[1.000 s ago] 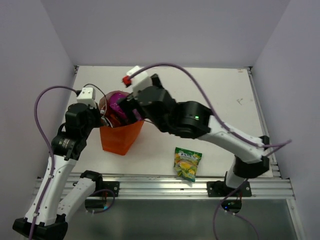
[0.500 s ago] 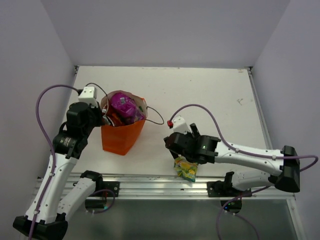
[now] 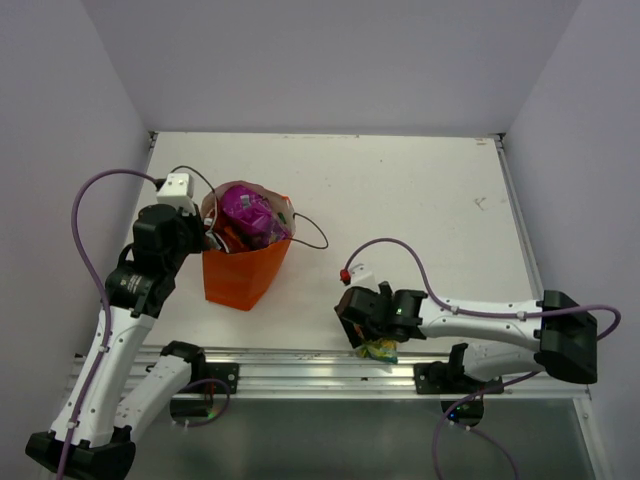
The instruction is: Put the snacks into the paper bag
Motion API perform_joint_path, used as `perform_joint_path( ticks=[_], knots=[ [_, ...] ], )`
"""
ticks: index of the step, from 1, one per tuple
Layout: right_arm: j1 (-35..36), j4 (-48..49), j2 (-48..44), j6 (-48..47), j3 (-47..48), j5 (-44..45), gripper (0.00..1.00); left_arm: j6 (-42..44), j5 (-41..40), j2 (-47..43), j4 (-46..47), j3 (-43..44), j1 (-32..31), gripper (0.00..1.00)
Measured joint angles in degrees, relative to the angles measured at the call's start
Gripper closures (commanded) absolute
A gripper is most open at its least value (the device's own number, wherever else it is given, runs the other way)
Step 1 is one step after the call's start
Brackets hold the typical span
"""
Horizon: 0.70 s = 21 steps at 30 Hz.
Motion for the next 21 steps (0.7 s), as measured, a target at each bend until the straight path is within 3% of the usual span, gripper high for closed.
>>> perform_joint_path(
  ticks=[2,3,4,5,8,12,16,21],
  knots=[
    [0.0,0.79,0.76,0.31,-0.52,-1.22,0.27,0.0,0.0,0.0,0.0,0.0,0.0,1.0],
    [-0.02,1.14,1.29,0.5,-0.7,-1.7,0.41,0.0,-0.02,0.0,0.0,0.0,-0.02,1.0],
    [-0.02,1.4,1.51,0.44,-0.85,-1.99,0.48,0.0,-0.04,0.0,0.0,0.0,-0.04,1.0],
    [0.0,1.6,1.57,0.74,-1.05,-2.19,0.69,0.0,-0.09,0.0,0.0,0.0,-0.07,1.0],
    [-0.02,1.64,1.31,0.85,-0.94,-1.75,1.0,-0.02,-0.37,0.0,0.0,0.0,-0.09,1.0],
    [0.02,-0.59,0.94,1.29,0.2,-1.46,1.0,-0.31,-1.31,-0.02,-0.15,0.0,-0.11,1.0],
    [0.11,-9.66,-1.05,1.25,4.66,0.98,1.0,-0.48,-2.6,0.0,-0.7,0.0,-0.11,1.0],
    [0.11,-22.75,-3.54,-0.22,23.34,8.96,1.0,-1.64,-4.48,0.46,-1.81,0.33,-0.11,1.0]
  ],
)
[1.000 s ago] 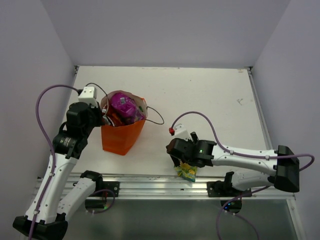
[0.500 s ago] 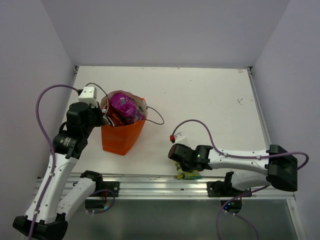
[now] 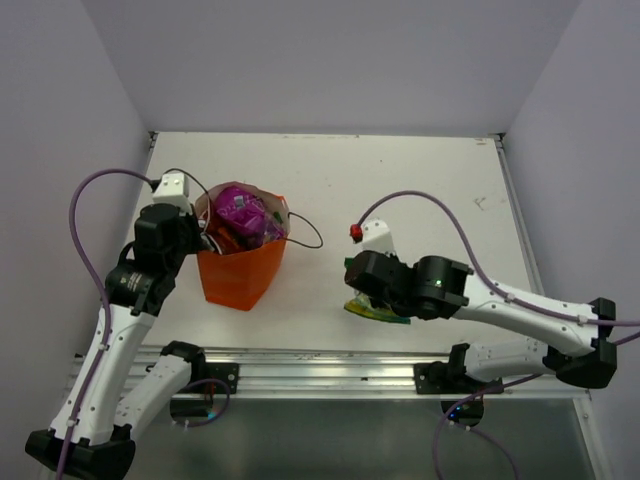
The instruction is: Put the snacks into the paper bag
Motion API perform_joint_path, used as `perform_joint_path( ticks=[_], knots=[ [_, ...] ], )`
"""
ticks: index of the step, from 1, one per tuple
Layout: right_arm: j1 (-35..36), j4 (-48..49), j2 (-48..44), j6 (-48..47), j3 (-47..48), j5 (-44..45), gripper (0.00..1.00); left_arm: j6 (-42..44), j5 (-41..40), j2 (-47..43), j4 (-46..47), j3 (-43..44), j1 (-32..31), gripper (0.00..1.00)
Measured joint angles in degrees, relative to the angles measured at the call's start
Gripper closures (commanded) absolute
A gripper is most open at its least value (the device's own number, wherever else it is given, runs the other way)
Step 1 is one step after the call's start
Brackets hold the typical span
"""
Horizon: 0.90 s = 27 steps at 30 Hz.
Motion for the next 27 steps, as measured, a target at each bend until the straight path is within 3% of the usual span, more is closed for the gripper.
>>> perform_joint_path(
  ticks=[5,10,20,27],
  knots=[
    [-0.02,-1.79,1.92,-6.54,20.98,7.76,1.0,-1.77,-0.83,1.01,-1.62,1.09,0.0,1.0],
    [-0.15,6.19,10.47,-17.68,34.73,10.03,1.0,-3.13,-1.81,1.66,-2.62,1.64,0.0,1.0],
    [-0.76,20.65,41.42,-31.36,59.49,-0.74,1.0,-4.57,-2.69,1.99,-3.69,1.77,0.0,1.0],
    [-1.55,21.75,47.87,-33.16,64.96,-6.54,1.0,-4.9,-2.8,1.33,-4.94,1.77,0.0,1.0]
  ],
)
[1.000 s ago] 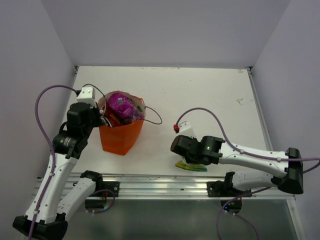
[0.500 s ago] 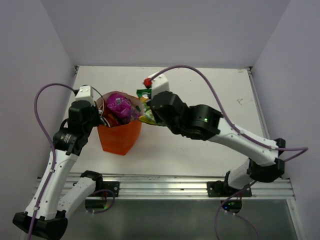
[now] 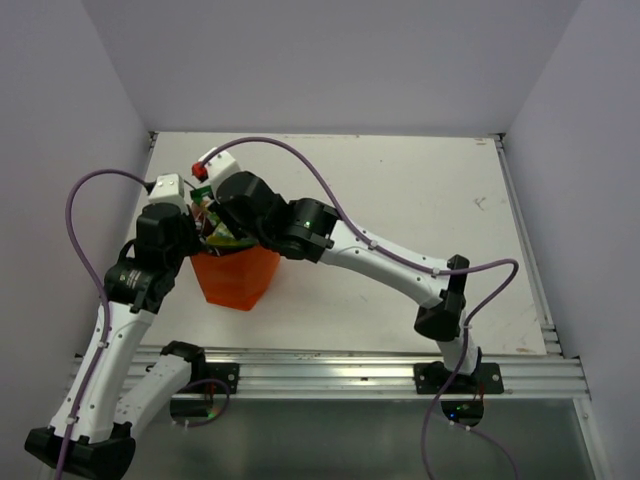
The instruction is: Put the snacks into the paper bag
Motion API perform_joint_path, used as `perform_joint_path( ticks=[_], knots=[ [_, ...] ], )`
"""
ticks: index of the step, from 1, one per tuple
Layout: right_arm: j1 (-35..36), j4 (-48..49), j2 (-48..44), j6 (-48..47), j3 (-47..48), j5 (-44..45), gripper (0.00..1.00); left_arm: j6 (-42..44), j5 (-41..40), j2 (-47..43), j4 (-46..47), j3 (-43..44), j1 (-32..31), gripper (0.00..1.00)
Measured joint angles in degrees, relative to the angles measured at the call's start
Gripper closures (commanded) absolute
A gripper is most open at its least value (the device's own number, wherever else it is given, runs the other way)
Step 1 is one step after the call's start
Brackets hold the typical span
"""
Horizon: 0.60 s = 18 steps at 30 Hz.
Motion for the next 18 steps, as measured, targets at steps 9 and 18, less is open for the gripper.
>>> perform_joint_path(
  ticks=[9,18],
  knots=[
    [-2.14,3.72,1.66,0.35,-1.68,-5.2,1.0,0.0,-0.31,-0.37,-0.63,0.0,0.0,1.0],
    [-2.71,5.57,8.59,0.33,3.56,-8.33,1.0,0.04,-1.33,-0.57,-2.62,-0.02,0.04,1.0]
  ],
)
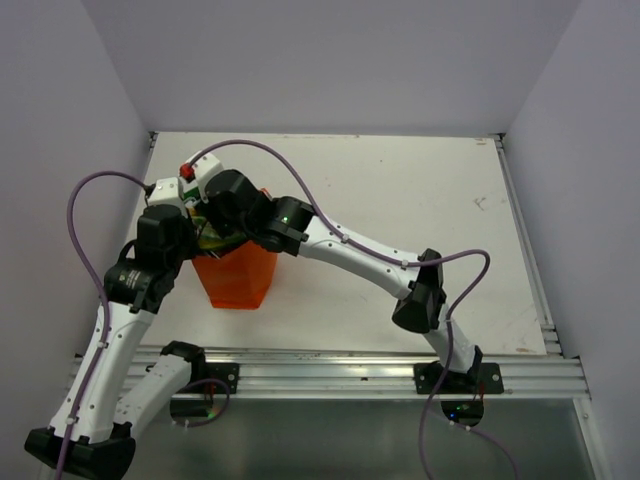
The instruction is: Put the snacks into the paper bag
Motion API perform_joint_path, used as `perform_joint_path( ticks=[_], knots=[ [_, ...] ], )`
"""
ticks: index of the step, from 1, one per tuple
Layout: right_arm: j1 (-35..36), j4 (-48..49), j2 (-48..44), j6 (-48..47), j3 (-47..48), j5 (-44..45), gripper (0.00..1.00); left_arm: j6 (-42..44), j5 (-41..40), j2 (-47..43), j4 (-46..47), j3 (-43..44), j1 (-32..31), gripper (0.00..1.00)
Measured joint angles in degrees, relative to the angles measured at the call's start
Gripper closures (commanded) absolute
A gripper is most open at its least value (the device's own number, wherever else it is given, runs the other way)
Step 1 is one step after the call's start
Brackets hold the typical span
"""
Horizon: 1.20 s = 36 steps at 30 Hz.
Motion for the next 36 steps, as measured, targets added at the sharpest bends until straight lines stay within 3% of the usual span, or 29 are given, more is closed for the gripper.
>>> perform_joint_path(
  ticks=[13,20,25,27,32,36],
  knots=[
    [1.11,2.64,-6.91,0.5,-14.34,-2.32,1.0,0.04,-0.44,0.28,-0.04,0.02,0.0,1.0],
    [1.14,0.83,-5.62,0.48,-12.44,-2.23,1.0,0.09,-0.55,0.94,0.04,0.13,0.0,1.0],
    [1.18,-4.44,-2.8,0.26,-5.81,-0.31,0.23,0.13,-0.46,1.2,0.39,0.15,0.0,1.0],
    [1.2,-7.28,-2.43,-0.61,-4.48,1.4,0.18,0.11,-0.02,1.22,0.68,0.2,0.0,1.0],
    [0.31,-11.04,-4.2,-1.42,-4.11,6.32,0.18,0.11,0.39,1.27,0.85,0.2,0.0,1.0],
    [-2.73,-10.25,-11.98,0.76,-14.01,6.97,0.2,0.11,0.92,1.55,1.22,0.24,0.0,1.0]
  ],
)
